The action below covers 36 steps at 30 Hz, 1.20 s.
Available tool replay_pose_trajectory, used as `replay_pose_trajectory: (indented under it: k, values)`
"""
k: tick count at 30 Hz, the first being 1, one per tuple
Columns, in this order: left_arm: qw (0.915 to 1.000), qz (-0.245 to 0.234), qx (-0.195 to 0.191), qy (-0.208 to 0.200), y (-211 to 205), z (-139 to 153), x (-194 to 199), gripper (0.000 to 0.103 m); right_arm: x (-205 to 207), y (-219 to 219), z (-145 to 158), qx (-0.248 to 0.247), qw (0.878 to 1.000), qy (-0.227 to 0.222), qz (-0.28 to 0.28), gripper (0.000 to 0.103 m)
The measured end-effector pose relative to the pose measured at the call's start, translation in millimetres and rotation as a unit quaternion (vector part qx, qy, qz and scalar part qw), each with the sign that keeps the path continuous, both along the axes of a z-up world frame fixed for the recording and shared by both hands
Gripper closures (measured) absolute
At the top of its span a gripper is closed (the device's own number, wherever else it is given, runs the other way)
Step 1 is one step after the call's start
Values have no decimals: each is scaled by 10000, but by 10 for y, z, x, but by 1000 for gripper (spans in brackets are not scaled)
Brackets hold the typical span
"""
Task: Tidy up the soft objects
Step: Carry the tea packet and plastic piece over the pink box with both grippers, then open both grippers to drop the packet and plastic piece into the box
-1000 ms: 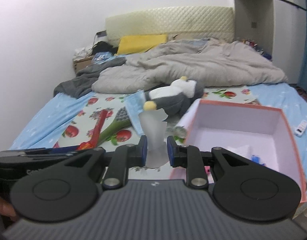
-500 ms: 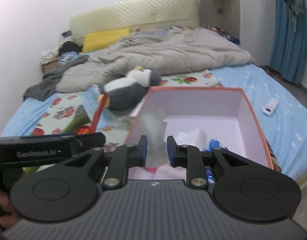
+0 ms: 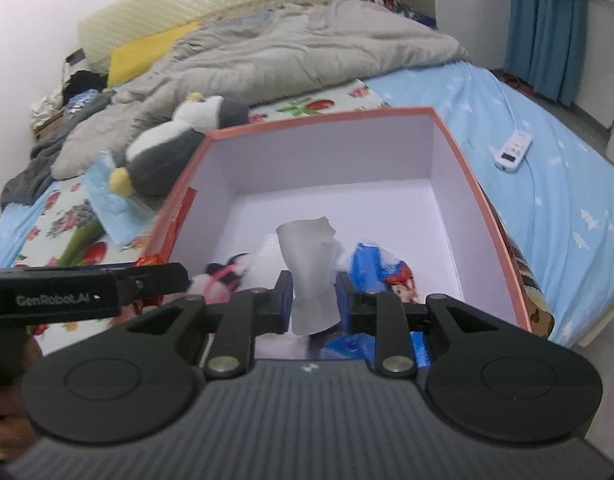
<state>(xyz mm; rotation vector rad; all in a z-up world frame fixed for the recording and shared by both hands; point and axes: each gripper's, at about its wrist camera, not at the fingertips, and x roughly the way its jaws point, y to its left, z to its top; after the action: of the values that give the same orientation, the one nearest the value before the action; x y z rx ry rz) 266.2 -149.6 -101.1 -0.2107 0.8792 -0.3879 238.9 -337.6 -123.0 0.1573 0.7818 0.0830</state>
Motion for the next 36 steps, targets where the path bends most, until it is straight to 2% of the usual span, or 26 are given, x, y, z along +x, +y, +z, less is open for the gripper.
replay_pose_trajectory:
  k: [5, 11, 15, 16, 18, 27, 36]
  values:
    - [9994, -107, 325, 111, -239, -194, 272, 38, 209, -139, -186, 47, 9998, 176, -103, 76]
    - [9987, -187, 329, 333, -407, -400, 508, 38, 372, -249, -389, 137, 9983, 494, -272, 73]
    - [9984, -176, 432, 328, -444, -434, 580, 38, 428, -272, -455, 210, 9976, 599, -278, 69]
    - [9984, -175, 421, 337, -440, -428, 589, 36, 441, -273, -458, 228, 9975, 605, -277, 66]
    - [9987, -136, 399, 295, -437, -413, 603, 25, 449, -268, -443, 255, 9977, 570, -247, 46]
    - [9993, -94, 368, 27, -404, -191, 451, 24, 276, -291, -177, 280, 9990, 208, -293, 44]
    - [9976, -66, 321, -611, -238, 333, 27, 24, -78, -138, 291, 245, 9986, -398, -251, 44]
